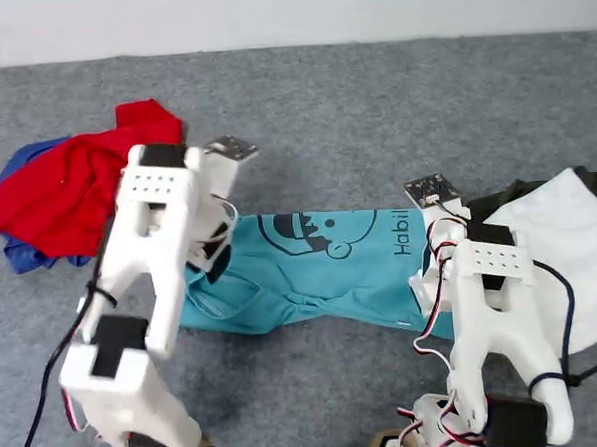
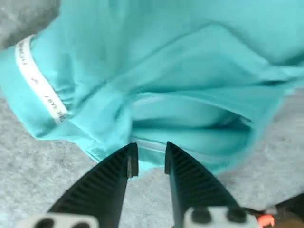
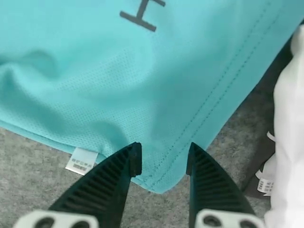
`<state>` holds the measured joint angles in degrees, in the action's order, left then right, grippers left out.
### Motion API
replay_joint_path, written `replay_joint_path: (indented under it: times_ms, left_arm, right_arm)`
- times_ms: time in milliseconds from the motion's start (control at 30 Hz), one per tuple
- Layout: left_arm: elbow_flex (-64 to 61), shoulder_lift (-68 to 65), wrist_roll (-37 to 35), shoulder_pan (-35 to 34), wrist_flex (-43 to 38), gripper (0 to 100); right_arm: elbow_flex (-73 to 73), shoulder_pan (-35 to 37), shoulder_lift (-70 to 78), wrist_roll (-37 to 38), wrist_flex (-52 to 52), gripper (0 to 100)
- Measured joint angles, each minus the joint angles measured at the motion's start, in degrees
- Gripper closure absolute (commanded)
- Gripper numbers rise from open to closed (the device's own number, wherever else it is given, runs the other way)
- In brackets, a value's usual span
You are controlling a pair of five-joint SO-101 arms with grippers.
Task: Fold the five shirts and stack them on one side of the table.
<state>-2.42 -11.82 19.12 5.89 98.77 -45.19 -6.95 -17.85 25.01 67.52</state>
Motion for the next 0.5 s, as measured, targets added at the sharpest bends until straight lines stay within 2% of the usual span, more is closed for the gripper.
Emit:
replay_joint_path:
  times_ms: [167,300,500]
  left_arm:
    - [-11.6,7.82,3.52,6.24,0.18,90]
    - [-17.76,10.73,5.27,6.77,0.18,90]
    - [-18.55,10.2,6.24,6.77,-0.18,90]
  right_arm:
    - [0.0,0.0,0.0,0.0,0.0,83.3]
    - [0.0,0.0,0.0,0.0,0.0,83.3]
    - [0.0,-0.09,0.0,0.0,0.0,83.3]
